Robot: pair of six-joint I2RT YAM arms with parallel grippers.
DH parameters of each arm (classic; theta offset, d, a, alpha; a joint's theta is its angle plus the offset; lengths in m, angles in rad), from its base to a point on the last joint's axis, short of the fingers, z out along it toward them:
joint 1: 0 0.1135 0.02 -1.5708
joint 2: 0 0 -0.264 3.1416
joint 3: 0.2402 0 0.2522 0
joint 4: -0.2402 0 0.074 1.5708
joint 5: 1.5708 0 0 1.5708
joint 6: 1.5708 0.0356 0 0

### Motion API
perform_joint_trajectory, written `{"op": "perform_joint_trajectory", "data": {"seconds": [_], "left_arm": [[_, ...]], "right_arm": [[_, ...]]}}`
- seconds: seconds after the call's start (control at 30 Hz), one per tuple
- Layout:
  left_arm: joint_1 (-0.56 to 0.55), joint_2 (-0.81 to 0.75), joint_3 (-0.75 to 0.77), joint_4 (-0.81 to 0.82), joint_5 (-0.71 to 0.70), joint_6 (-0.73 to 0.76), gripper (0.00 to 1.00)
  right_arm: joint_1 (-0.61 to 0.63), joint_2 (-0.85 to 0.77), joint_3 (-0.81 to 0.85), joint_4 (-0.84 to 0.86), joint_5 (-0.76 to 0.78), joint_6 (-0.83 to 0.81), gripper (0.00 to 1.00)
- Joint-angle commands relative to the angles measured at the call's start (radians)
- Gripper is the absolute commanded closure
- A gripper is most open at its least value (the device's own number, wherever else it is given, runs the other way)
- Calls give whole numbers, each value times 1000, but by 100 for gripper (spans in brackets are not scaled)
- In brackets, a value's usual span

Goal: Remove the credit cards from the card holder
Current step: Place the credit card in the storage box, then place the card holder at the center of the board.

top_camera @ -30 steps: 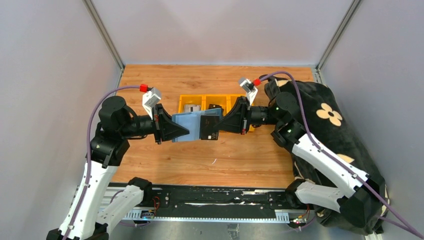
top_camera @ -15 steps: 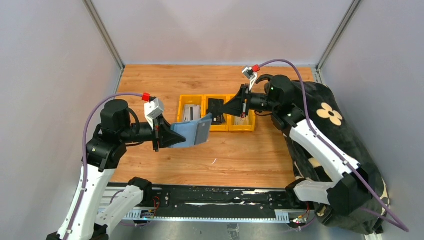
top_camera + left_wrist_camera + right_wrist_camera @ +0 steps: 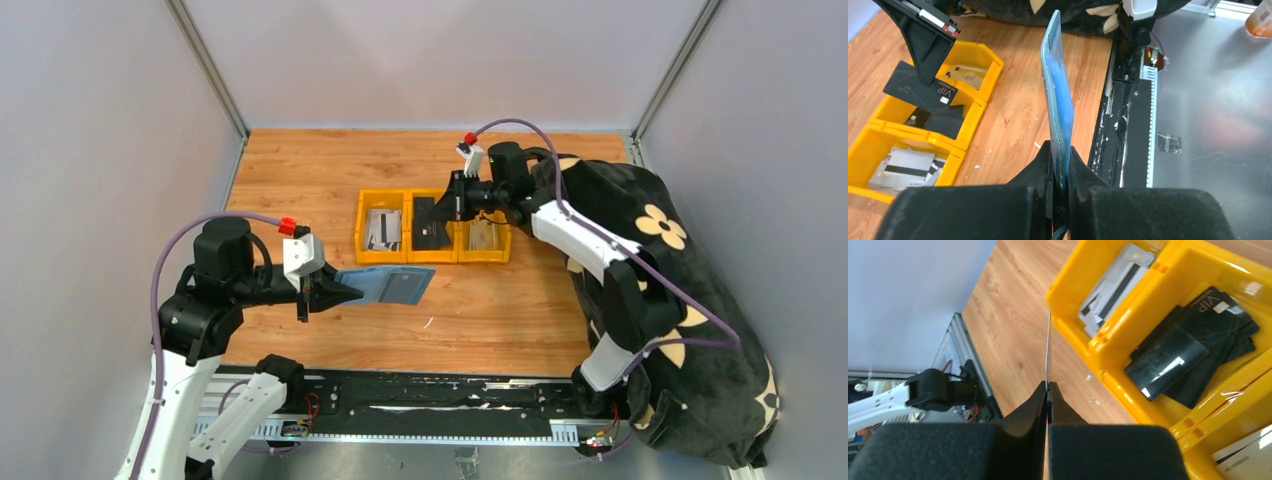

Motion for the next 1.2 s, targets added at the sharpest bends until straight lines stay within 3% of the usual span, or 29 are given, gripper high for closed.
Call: {"op": "perform_joint_trajectory", "data": {"seconds": [0.0,0.33,0.43,0.5,0.73,1.17], "left_arm": [[2,-1,-5,-84,-45,151,100],[1,52,-33,-117,-110,227,100],[-4,77,-44,-149,-143,306,100],[-7,94,-46,-174,-177,370,100],[-52,184,-35,-235,-295,546,100],[-295,526,-69,-289,-742,633,100]], "right_arm": [[-12,107,78,-70,87,-65,100],[-12,306,246,-179,218,-112,100],[-12,341,271,-210,240,-113,89],[-10,340,273,-222,248,-111,75],[-10,216,232,-195,244,-101,46],[-13,-30,91,-106,204,-56,35]]}}
